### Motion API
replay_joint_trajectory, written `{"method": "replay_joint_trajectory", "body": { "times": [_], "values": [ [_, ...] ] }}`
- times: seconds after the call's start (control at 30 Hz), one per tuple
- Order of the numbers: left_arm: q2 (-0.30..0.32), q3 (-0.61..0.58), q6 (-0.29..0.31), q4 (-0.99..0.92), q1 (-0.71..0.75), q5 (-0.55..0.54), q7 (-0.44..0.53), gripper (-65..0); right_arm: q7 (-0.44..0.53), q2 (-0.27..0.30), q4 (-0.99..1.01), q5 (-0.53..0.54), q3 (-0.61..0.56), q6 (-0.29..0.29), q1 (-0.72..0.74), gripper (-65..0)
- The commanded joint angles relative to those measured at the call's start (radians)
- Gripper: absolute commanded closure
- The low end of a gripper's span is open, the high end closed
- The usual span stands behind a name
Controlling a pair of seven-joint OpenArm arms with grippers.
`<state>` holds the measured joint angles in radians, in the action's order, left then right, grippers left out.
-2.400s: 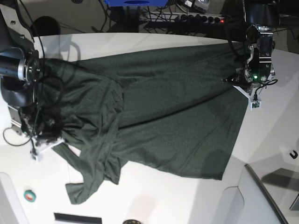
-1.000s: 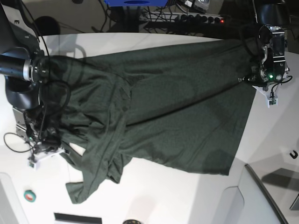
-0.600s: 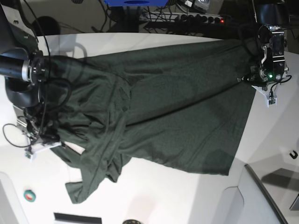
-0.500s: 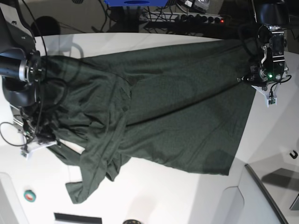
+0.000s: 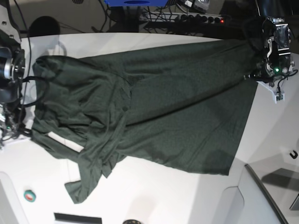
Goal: Layout the t-shirt on the table in an organized manner, then fold the t-shirt properly
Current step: 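Drag the held shirt edge with both grippers toward the robot, then pull the shirt edge with the right gripper along the table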
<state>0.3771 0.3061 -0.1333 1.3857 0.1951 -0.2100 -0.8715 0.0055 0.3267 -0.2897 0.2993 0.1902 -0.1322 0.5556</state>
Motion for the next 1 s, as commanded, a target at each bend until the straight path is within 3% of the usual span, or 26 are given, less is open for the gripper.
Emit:
{"method": "replay_joint_trajectory", "body": {
  "times": [0.0, 0.1, 0.27, 0.47, 0.57, 0.67, 0.87, 0.97],
  "values": [
    [0.023, 0.006, -0.007, 0.016, 0.001, 0.011, 0.013, 0.0, 0.027, 0.027, -0.013, -0.002, 0.005, -0.010, 0.031, -3.6],
    [0.018, 0.006, -0.007, 0.016, 0.008, 0.011, 0.013, 0.0, 0.011, 0.036, -0.019, -0.002, -0.002, 0.018, 0.030, -3.2],
    [0.015, 0.003, -0.007, 0.016, 0.010, 0.011, 0.013, 0.0, -0.158, -0.008, -0.115, -0.002, 0.005, 0.257, -0.002, -2.7],
    [0.016, 0.006, -0.007, 0.017, 0.011, 0.011, 0.013, 0.0, -0.200, -0.038, -0.205, -0.002, -0.002, 0.219, -0.055, -2.7],
    [0.018, 0.006, -0.007, 0.016, 0.011, 0.011, 0.013, 0.0, -0.301, -0.041, -0.210, -0.004, -0.002, 0.202, -0.056, -2.7],
    [0.016, 0.006, -0.007, 0.016, 0.005, 0.011, 0.013, 0.0, -0.344, -0.041, -0.207, -0.002, -0.001, 0.202, -0.056, -2.7],
    [0.016, 0.005, -0.007, 0.014, -0.004, 0.011, 0.013, 0.0, -0.322, -0.041, -0.202, -0.002, -0.001, 0.202, -0.053, -3.3],
    [0.016, -0.002, -0.007, 0.008, -0.026, 0.011, 0.013, 0.0, -0.184, -0.041, -0.200, -0.004, -0.002, 0.202, -0.050, -3.6]
  ]
}}
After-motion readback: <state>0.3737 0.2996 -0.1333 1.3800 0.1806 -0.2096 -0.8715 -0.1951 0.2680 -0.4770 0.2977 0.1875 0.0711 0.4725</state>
